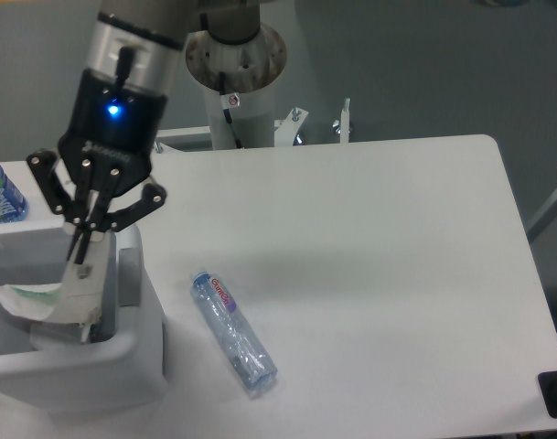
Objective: Place the trash in the trash can
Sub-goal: 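Carry the wrapper over the white bin and open the gripper, then move the open gripper back over the clear water bottle and lower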
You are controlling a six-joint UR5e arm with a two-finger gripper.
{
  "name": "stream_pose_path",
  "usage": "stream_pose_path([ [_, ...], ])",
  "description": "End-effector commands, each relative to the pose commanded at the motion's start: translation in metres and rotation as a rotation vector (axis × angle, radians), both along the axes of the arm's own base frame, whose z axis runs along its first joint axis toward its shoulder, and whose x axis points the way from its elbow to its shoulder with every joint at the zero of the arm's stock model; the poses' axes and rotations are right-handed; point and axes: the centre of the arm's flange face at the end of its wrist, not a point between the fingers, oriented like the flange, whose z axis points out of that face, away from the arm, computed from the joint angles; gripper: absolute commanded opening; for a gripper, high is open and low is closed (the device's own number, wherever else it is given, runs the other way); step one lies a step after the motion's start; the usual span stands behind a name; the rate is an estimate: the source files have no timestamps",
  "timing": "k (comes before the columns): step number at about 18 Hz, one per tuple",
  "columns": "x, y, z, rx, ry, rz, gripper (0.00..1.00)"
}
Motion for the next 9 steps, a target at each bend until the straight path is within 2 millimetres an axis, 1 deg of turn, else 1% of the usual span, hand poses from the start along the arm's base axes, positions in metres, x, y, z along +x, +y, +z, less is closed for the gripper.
stream_pose_path([
  [4,0.001,-0.002,0.002,0.001,0.004,0.002,1.0],
  [6,-0.002,0.001,-0.005,-0.015,0.001,0.008,1.0],
  [8,-0.02,-0.002,-0.014,-0.04,0.005,0.052,1.0],
  [9,-0.044,-0.01,-0.024,-0.056,-0.011,0.101,1.0],
])
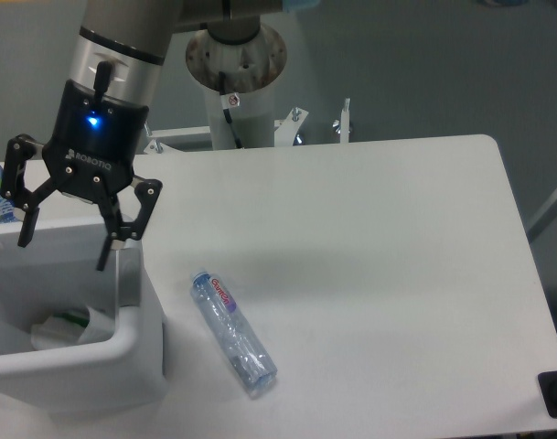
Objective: Place the trash in the trash can
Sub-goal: 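Move the open gripper back over the clear water bottle and lower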
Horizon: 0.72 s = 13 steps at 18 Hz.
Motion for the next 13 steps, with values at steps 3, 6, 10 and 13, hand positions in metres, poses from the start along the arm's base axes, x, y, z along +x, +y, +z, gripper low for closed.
stream_pose_path([
  [3,-0.056,-0.02,-0.024,-0.033,-0.049,0.116,1.0],
  [6,-0.111,-0.032,-0.05,-0.063,-0.074,0.196,1.0],
  [10,-0.157,-0.035,-0.094,-0.148,-0.066,0.271,1.0],
  [13,-0.173,-0.03,-0.136,-0.248,-0.048,0.321,1.0],
])
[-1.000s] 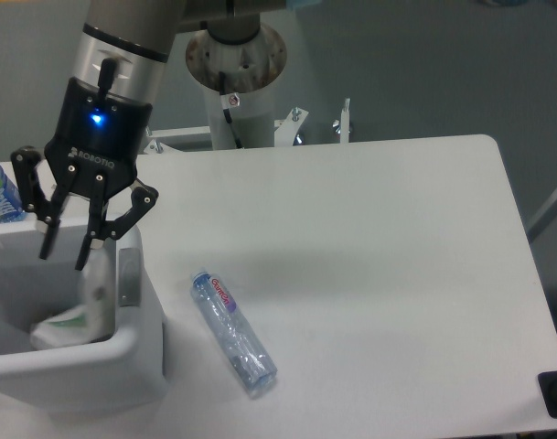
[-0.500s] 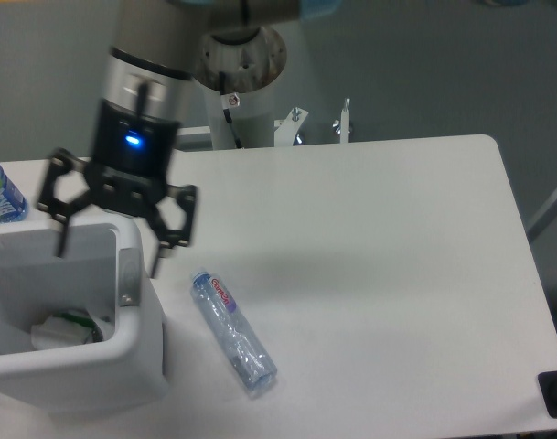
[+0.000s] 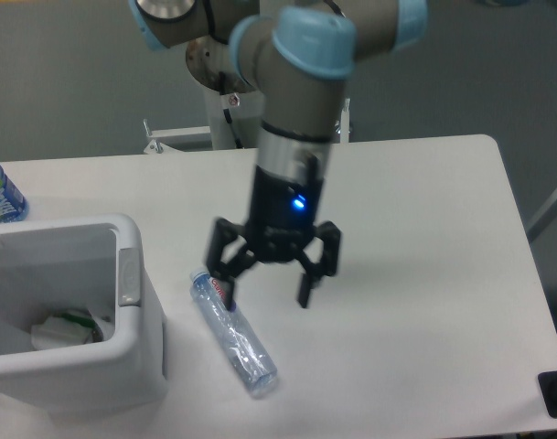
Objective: Place the trash in the trash can
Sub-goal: 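Move the open gripper back over the clear water bottle and lower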
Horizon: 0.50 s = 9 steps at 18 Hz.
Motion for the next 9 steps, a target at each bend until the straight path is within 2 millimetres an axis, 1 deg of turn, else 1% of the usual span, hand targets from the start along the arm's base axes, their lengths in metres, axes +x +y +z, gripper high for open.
stream_pose_path([
  [2,-0.005,0.004,-0.023,-0.024,-0.027,0.003,1.0],
  [4,-0.01,0.009,-0.051,-0.069,-0.045,0.009,1.0],
  [6,-0.006,0.023,-0.075,-0.1,-0.058,-0.008,1.0],
  [8,-0.003,0.029,-0.089,-0.116,-0.071,-0.018,1.0],
  [9,0.003,0.033,-0.098,-0.127,-0.08,-0.029,1.0],
])
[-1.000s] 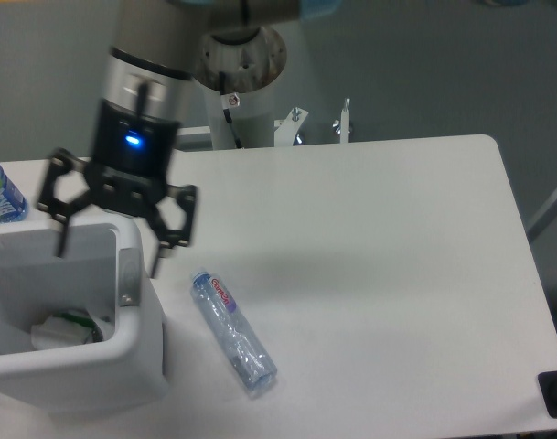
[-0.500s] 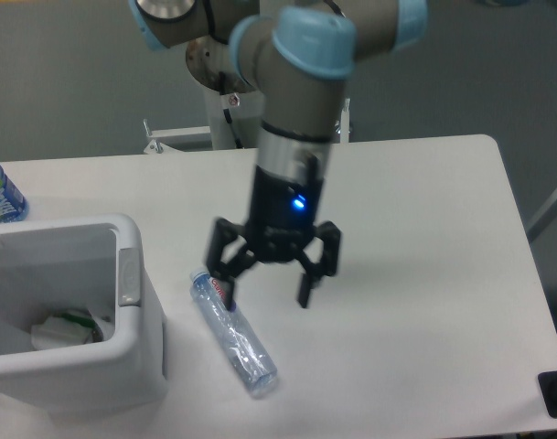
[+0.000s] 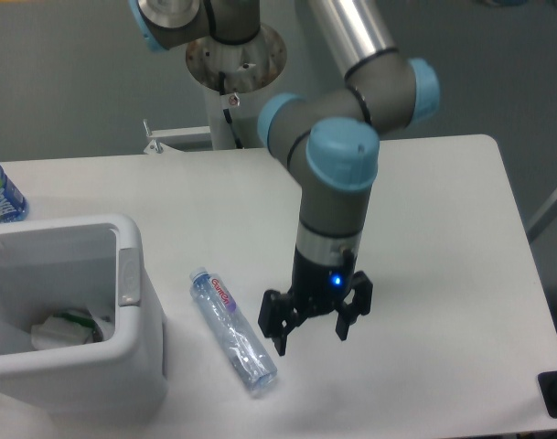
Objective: Place the trash in the trash can
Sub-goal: 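Move the open gripper back over the clear water bottle and lower, then close the gripper around the bottle's cap end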
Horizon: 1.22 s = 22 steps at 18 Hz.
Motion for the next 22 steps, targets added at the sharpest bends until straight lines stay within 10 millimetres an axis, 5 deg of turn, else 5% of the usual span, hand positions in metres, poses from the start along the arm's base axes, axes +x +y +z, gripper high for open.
stream_pose_path([
  [8,0.026,0.033,-0.068,-0.08,-0.048,-0.064,1.0],
  [15,0.055,0.048,-0.098,-0.157,-0.035,-0.097,1.0],
  [22,0.054,0.047,-0.115,-0.215,-0.009,-0.087,1.0],
])
